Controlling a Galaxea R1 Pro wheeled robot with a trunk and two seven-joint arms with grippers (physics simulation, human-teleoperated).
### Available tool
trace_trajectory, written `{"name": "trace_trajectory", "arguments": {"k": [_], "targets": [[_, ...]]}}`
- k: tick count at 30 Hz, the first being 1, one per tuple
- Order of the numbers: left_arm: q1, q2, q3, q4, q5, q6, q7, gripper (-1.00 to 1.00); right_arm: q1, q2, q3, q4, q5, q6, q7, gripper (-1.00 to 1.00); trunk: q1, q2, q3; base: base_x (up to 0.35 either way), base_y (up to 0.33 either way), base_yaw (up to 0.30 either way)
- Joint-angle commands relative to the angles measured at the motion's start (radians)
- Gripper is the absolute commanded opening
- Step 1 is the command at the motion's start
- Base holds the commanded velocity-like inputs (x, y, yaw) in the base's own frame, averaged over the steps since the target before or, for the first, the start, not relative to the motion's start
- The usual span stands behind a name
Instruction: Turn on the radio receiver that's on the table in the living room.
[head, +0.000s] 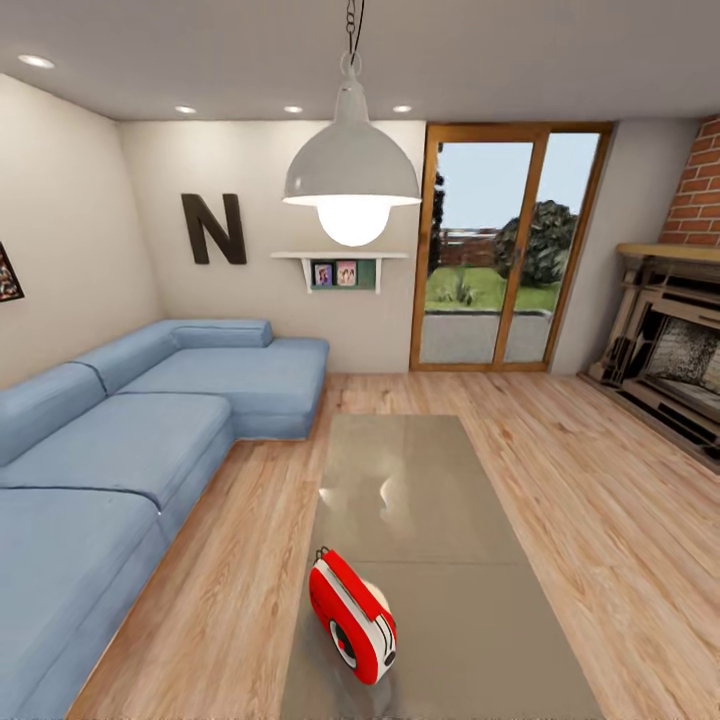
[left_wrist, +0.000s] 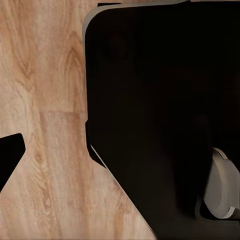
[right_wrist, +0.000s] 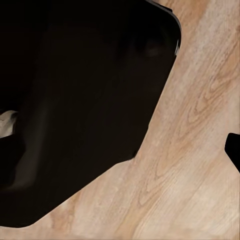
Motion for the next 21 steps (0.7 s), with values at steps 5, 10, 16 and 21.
{"name": "trace_trajectory", "arguments": {"k": [5,10,16,21], "targets": [[0.0,0.0,0.0,0.0,0.0,0.0,0.0,1.0,0.0,0.0,0.001,0.0,0.0,0.0,0.0,1.0,-0.019,0.035,0.008,0.0,0.0,0.0],[0.0,0.0,0.0,0.0,0.0,0.0,0.0,1.0,0.0,0.0,0.001,0.0,0.0,0.0,0.0,1.0,-0.038,0.07,0.015,0.0,0.0,0.0],[0.0,0.001,0.0,0.0,0.0,0.0,0.0,1.0,0.0,0.0,0.002,0.0,0.0,0.001,0.0,1.0,-0.061,0.112,0.024,0.0,0.0,0.0],[0.0,0.001,0.0,0.0,0.0,0.0,0.0,1.0,0.0,0.0,0.002,0.0,0.0,0.003,0.0,1.0,-0.081,0.147,0.031,0.0,0.0,0.0]]}}
